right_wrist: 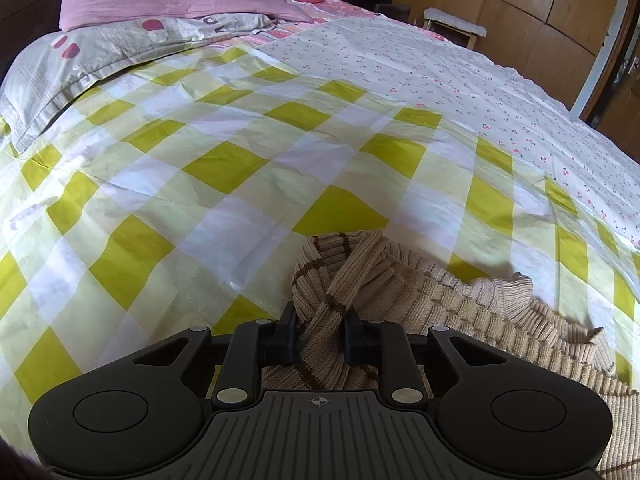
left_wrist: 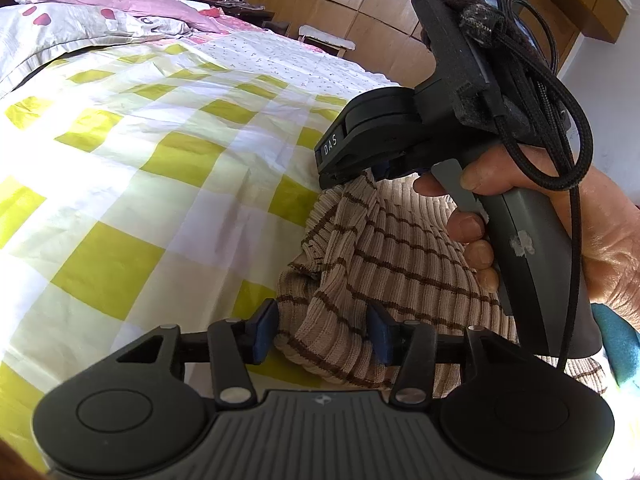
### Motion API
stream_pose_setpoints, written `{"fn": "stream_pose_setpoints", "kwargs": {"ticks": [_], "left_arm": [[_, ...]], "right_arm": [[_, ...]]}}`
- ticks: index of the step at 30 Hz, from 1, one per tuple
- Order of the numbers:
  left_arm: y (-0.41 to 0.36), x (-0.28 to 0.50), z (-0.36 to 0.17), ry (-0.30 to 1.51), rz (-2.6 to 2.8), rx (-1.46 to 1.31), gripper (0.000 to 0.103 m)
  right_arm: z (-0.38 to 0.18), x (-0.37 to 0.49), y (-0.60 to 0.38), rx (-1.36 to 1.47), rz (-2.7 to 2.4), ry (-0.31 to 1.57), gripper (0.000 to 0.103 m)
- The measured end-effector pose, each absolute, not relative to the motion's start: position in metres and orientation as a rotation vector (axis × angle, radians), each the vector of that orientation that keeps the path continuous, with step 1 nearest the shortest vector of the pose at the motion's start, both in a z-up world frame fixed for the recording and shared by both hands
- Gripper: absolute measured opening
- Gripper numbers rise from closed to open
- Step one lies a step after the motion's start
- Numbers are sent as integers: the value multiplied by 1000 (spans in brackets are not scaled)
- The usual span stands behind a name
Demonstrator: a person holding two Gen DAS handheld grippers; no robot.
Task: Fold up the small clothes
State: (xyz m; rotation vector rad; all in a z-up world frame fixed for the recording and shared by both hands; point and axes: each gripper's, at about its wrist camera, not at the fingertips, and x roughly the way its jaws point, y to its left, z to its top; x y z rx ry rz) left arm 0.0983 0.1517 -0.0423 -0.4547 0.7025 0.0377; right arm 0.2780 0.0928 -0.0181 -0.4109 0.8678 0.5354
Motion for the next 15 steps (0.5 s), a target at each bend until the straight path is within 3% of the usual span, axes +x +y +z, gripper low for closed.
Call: {"fn": "stream_pose_setpoints", "kwargs": {"ticks": [5,15], "left_arm": [[150,100,-44,697,44,-444,54],[153,100,-40,679,131,-394,54]], "right_arm": [[-17,279,89,-380,539,873,19],[13,278,39,-140,584,865,37]]}}
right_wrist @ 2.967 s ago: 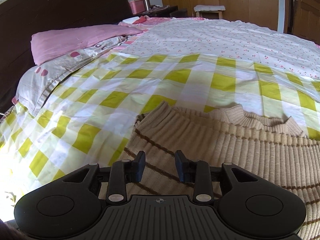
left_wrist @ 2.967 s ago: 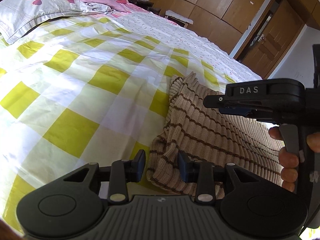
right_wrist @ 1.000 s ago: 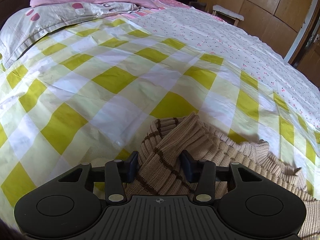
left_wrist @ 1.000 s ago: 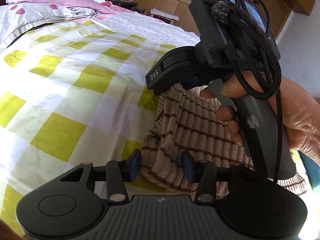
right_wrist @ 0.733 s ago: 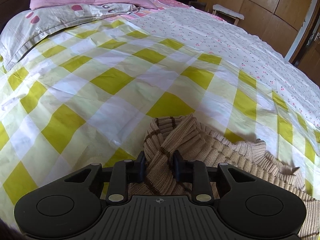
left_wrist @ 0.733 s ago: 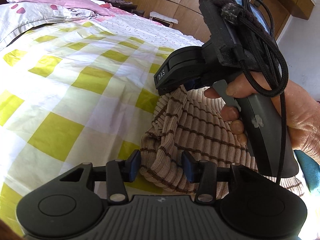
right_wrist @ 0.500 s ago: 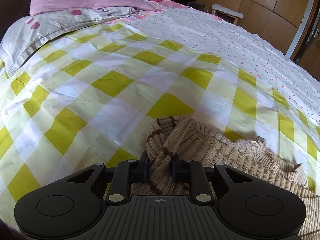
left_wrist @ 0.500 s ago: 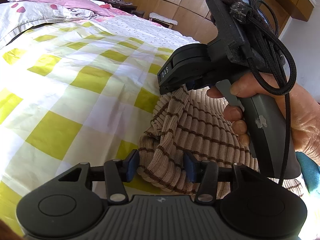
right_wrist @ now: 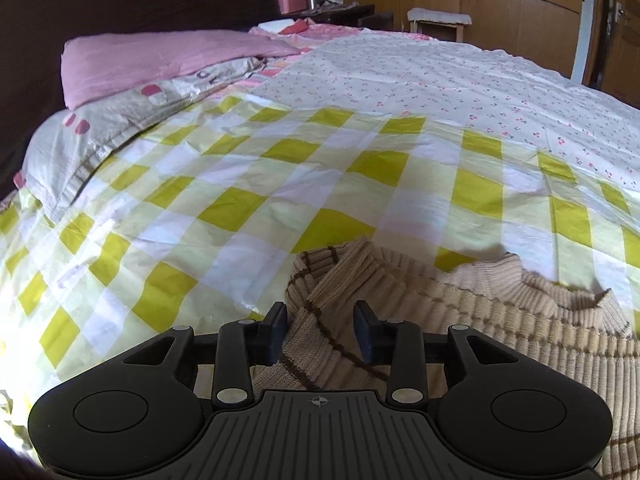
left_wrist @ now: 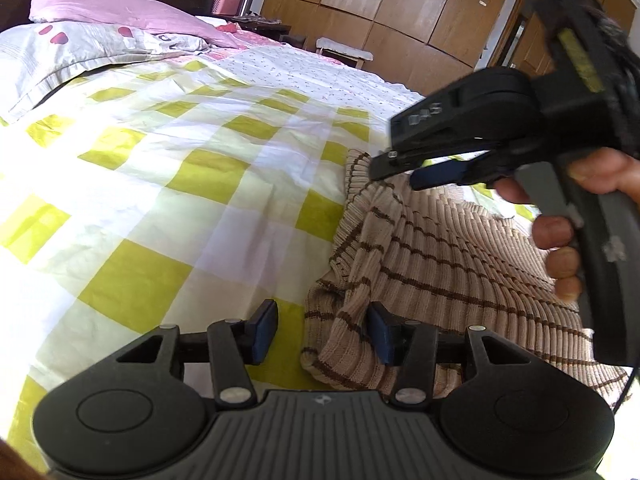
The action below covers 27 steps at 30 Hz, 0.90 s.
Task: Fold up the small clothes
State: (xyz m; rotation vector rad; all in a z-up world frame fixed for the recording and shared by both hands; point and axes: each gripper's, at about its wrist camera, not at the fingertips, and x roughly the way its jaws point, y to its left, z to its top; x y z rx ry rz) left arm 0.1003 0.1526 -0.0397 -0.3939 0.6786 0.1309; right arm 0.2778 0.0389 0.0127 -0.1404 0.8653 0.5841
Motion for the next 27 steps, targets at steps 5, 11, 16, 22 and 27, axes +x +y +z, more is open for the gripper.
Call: {"fn": "stream_pose_setpoints", "kwargs": {"ticks": [5,11,16,22,27], "left_arm": [[144,97,-34,638,158,-320,54],[107,86,-14,526,133,-142,53],[55,85,1,486,-15,-64,54],[-26,87,-5,517,-211,60,54],[-83,80,-15,537,-335,166,54]], "right_arm": [[29,278,-44,-10,493,833,37],[32,275,-162,92,326,810,40],[17,272,-232,169,240,831,44],[-3,270,-282,285,260,892,49],[-18,263,-315,356,296,927,52]]}}
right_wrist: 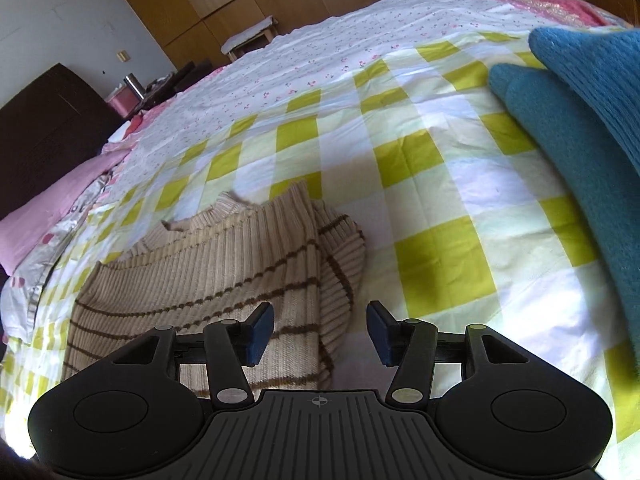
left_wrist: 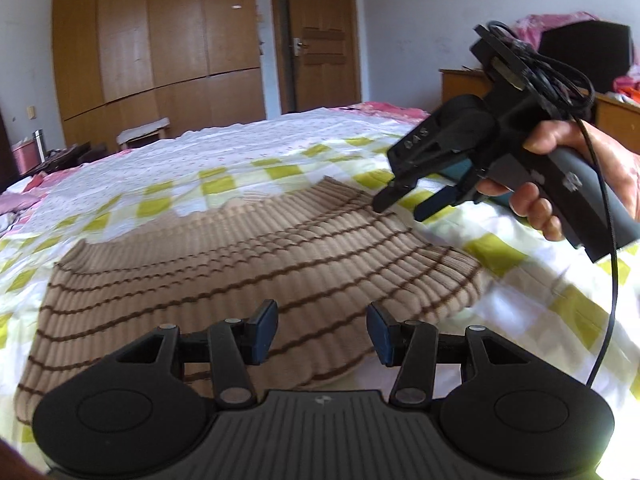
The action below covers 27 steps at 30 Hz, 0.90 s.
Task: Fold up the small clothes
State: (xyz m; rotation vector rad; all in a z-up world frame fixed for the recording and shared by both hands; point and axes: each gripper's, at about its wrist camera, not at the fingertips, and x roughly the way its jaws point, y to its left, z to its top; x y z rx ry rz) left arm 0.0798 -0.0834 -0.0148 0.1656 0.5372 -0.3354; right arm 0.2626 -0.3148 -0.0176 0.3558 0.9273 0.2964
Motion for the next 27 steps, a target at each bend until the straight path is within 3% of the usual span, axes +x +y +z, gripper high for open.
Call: {"fn": "stream_pose_setpoints", "kwargs": {"ticks": [12,19,24,27], "left_arm": [[-175,75,-41,506,-376,502,56],[-186,85,-43,487,-349,510,56],[-177,95,-33,518,-357,389,27],[-171,97,-26,527,-364,315,20]], "right_arm": [[-39,273,-346,543,385,980,58],[-49,282,-345,630,424,981,58],[-56,287,-343,659,437,961,58],[-59,290,-342,676,438,949,58]]}}
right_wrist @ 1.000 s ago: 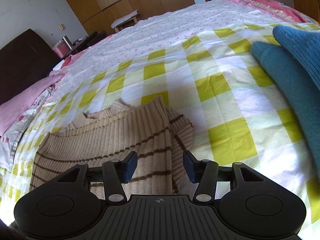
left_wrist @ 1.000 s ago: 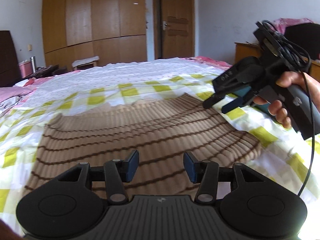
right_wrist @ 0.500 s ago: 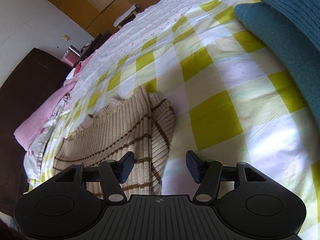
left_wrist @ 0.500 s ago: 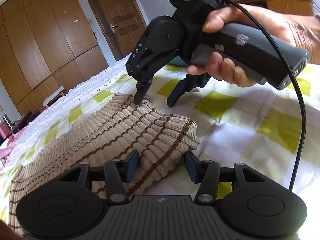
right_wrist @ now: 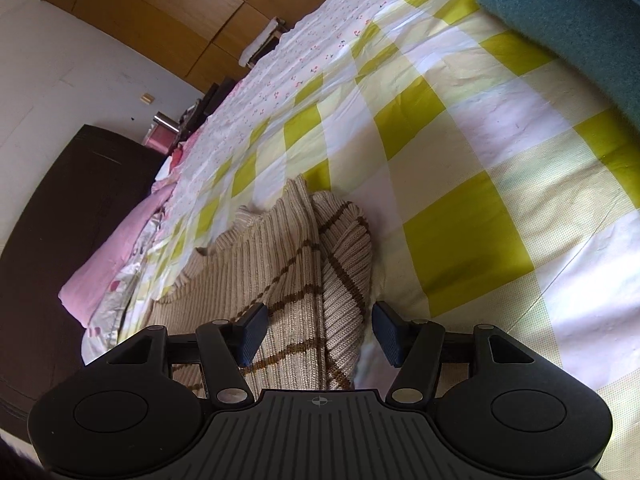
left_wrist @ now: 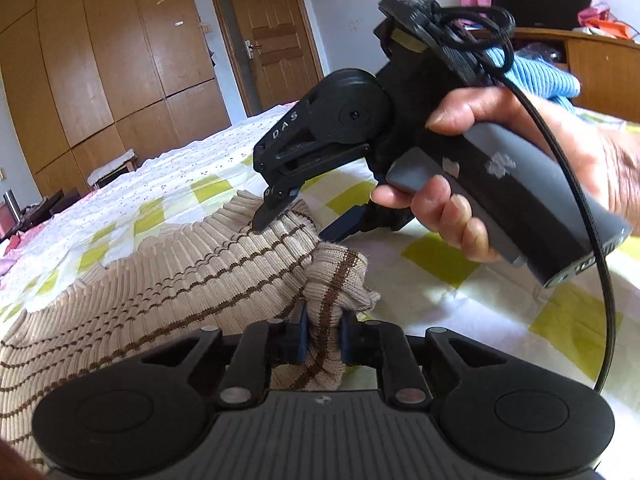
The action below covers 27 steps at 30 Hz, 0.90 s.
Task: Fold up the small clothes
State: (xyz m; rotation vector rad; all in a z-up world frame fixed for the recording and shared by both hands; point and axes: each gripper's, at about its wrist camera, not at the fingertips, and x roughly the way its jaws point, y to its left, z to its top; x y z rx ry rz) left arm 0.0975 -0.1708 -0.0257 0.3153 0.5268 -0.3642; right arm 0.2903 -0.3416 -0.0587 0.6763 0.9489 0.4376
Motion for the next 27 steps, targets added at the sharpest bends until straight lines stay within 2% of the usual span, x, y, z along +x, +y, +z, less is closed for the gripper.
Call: {"fn": "stream_pose_setpoints", "kwargs": {"ticks": [4,5,6,8,9,18,27], "left_arm": [[-161,98,-15,530,-377,226,18],[-159,98,-13,527,-380,210,18],[-156,98,-11,525,-386,190,18],[-150,98,-6,528,-393,149,17],[-146,98,-3,532,-396,126,17],[-87,95,28,508,-387,-155,16],[6,72,52,410,-232,-262,15]], "right_arm": [[-60,291,-338,698,430,928,57],[-61,292,-337,704,425,925,50],[-62,293,-337,709,415,930,38],[-66,295,-338,740,408,950,24],[-68,295,-339,770,404,953,21],[-18,290,-318,814,439,866,17],[34,300,-206,696,558,821,16]]}}
